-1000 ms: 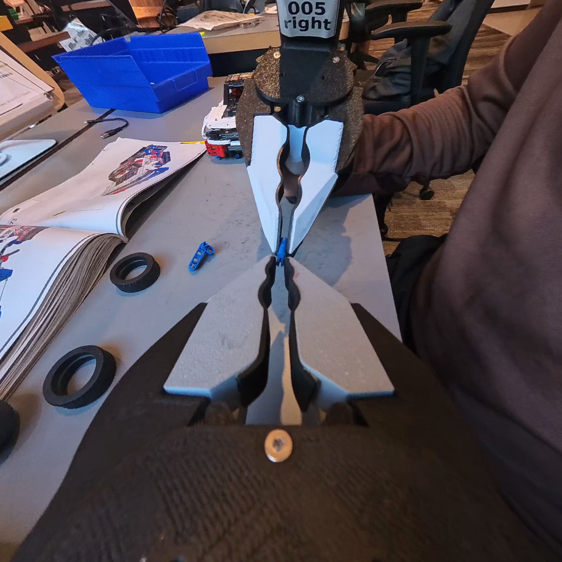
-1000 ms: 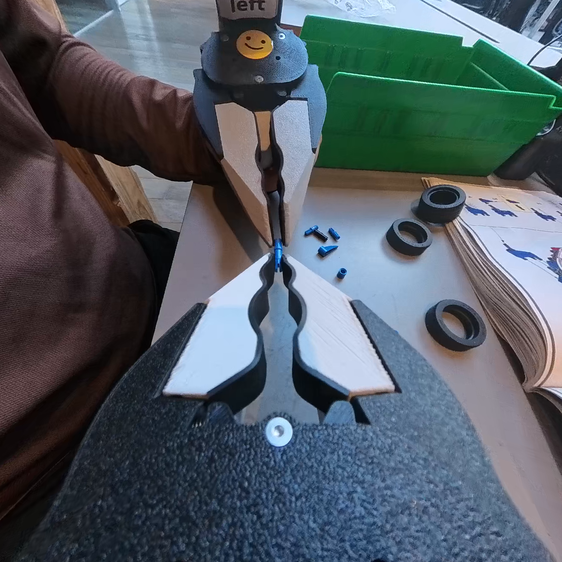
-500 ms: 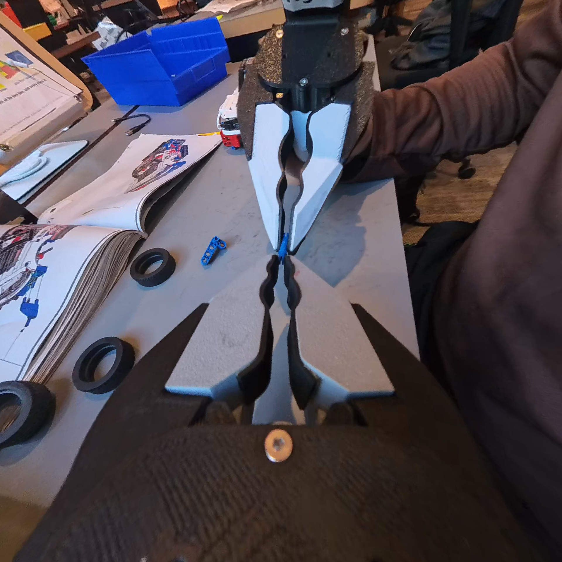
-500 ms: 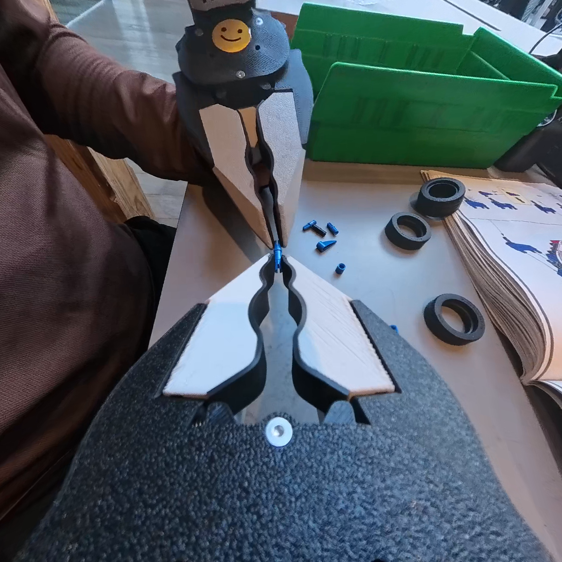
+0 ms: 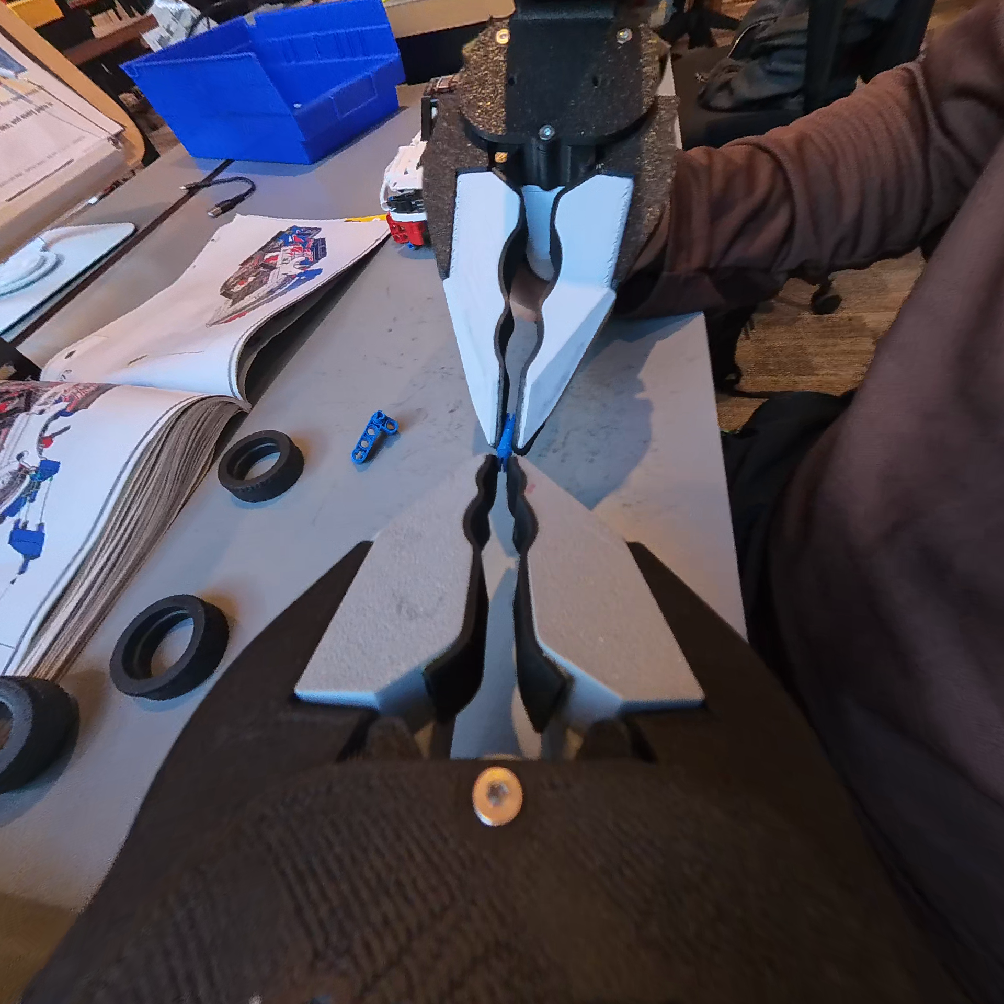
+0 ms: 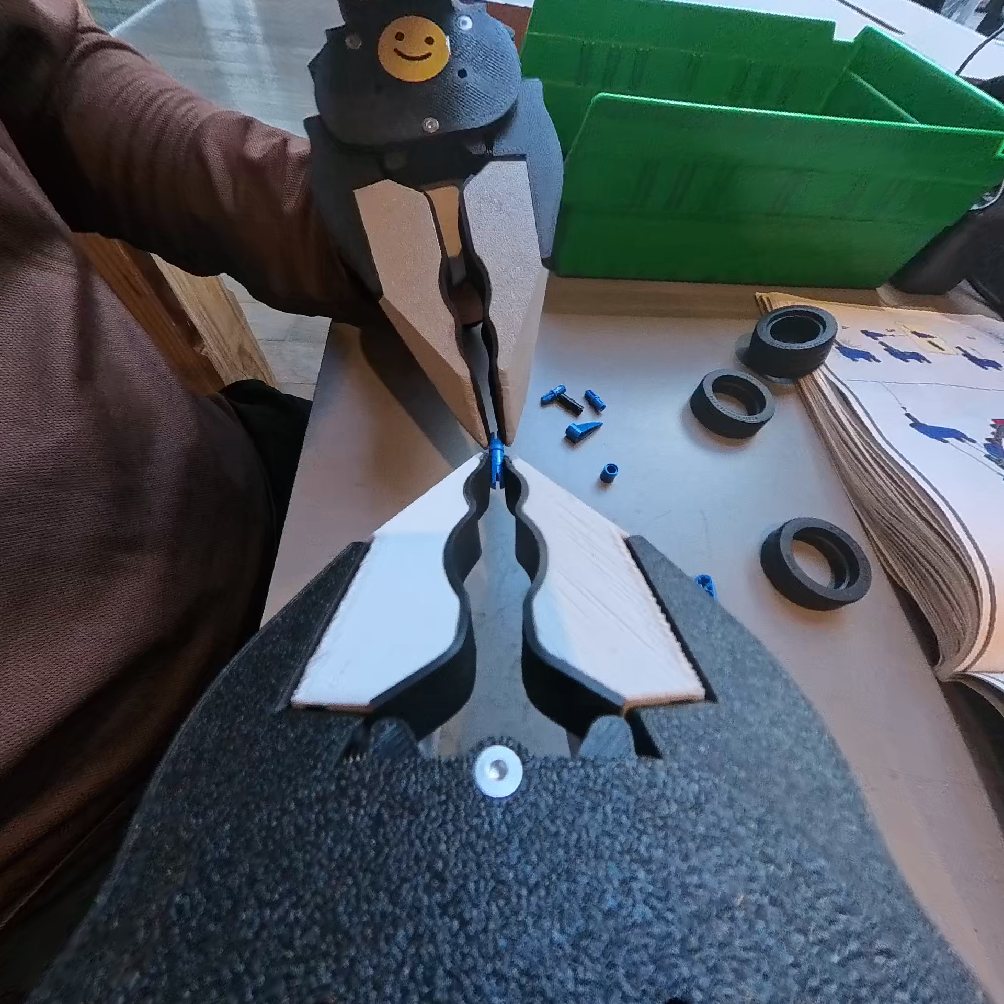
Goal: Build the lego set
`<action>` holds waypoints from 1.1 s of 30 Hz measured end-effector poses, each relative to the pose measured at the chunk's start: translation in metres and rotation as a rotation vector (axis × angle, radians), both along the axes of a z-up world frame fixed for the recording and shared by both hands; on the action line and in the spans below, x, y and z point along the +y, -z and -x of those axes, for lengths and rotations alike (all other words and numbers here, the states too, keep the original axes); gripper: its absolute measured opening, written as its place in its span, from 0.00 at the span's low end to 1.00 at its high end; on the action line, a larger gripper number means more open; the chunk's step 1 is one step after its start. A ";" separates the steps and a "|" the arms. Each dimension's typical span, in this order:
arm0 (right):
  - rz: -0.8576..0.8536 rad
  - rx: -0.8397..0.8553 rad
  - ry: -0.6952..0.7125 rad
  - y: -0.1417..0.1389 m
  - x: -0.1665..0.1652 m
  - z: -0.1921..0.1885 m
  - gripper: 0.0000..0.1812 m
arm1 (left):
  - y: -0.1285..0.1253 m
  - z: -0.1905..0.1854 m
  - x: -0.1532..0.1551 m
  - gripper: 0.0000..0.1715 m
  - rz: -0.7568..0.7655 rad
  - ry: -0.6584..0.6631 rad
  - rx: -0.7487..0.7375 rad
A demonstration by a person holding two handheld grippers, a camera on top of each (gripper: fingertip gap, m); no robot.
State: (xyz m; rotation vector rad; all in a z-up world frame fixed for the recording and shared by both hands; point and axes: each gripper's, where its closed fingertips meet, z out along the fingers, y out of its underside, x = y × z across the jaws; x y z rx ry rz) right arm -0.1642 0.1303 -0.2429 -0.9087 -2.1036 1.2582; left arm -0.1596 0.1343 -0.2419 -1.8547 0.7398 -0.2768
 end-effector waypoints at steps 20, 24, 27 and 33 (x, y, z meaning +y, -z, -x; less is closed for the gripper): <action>0.092 0.081 0.296 -0.019 0.071 0.006 0.02 | -0.002 0.011 0.033 0.05 0.003 -0.036 -0.024; 0.106 0.072 0.363 -0.016 0.085 0.010 0.02 | 0.000 0.008 0.031 0.02 -0.050 -0.033 0.059; 0.133 0.059 0.409 -0.015 0.096 0.015 0.02 | -0.001 0.007 0.030 0.00 -0.068 -0.032 0.067; 0.138 0.071 0.479 -0.016 0.111 0.022 0.02 | 0.004 0.000 0.028 0.00 -0.068 -0.003 0.120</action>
